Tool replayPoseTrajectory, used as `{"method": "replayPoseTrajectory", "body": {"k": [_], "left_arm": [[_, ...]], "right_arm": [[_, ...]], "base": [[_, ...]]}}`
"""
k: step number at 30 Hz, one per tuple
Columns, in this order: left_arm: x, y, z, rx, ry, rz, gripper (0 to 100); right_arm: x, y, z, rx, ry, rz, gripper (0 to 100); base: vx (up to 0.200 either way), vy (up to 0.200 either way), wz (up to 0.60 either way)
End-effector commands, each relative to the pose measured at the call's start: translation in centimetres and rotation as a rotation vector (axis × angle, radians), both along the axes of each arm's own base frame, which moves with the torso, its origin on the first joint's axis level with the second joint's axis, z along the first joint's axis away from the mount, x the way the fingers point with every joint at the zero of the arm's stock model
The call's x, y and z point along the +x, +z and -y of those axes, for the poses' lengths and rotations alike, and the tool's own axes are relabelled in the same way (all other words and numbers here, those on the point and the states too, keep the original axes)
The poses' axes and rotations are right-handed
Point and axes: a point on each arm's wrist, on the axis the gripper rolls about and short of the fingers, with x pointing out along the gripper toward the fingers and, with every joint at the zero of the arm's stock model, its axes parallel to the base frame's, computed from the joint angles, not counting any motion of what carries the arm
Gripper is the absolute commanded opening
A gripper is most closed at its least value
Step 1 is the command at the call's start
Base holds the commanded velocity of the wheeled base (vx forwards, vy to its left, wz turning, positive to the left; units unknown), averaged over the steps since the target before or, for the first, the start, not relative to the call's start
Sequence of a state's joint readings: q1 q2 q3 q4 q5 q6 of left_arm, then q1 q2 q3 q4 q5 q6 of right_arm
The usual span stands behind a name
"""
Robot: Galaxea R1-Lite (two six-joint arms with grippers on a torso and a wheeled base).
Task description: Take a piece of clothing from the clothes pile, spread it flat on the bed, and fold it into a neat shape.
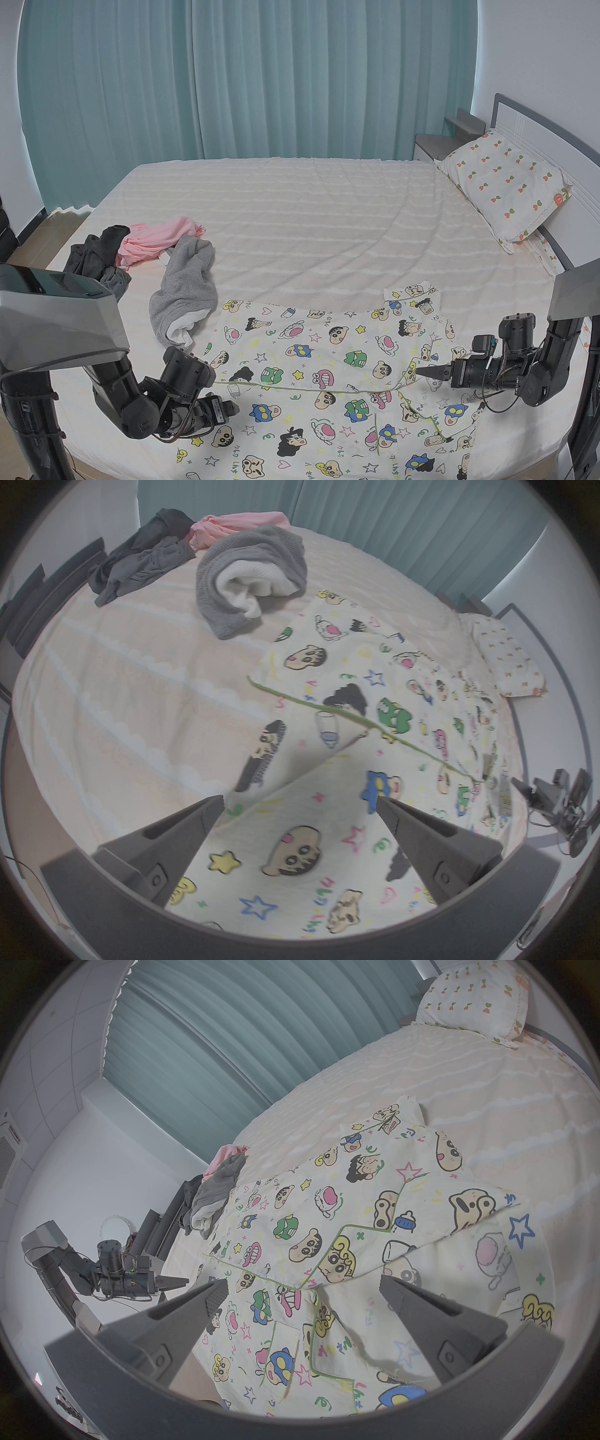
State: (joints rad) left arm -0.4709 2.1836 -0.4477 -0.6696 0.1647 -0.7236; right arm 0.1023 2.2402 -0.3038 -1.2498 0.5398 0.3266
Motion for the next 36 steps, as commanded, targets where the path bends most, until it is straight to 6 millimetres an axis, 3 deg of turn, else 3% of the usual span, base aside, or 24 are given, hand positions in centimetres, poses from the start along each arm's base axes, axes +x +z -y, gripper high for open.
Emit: {"method": "replayPoseTrajectory", "body": {"k": [1,12,16,23,28,31,36], "left_arm": [[1.1,-2.6,0.6,0.096,0.023,-0.015,100],[-0.3,-2.5,2.4,0.13,-0.017,-0.066,100],[0.8,-0.6,2.2,0.063,0.093,-0.021,100],[0.5,1.2,1.8,-0.02,0.204,-0.101,100],[0.0,0.4,2.7,-0.017,0.158,-0.14,100],[0.8,-1.0,2.7,0.049,0.197,-0.125,100],[1.7,-1.0,2.1,0.042,0.273,-0.116,100]], "right_arm": [[0.0,0.0,0.0,0.001,0.002,0.001,100],[0.0,0.1,0.0,0.001,-0.001,0.004,100],[0.0,0.1,0.1,0.001,-0.003,0.011,100],[0.0,0.1,0.0,0.002,-0.001,0.016,100],[0.0,0.1,0.1,0.002,-0.003,0.015,100],[-0.1,0.1,0.1,0.001,-0.002,0.014,100],[-0.1,0.1,0.1,0.001,-0.002,0.014,100]], "base": [[0.0,0.0,0.0],[0.0,0.0,0.0],[0.0,0.0,0.0],[0.0,0.0,0.0],[0.0,0.0,0.0],[0.0,0.0,0.0],[0.0,0.0,0.0]]}}
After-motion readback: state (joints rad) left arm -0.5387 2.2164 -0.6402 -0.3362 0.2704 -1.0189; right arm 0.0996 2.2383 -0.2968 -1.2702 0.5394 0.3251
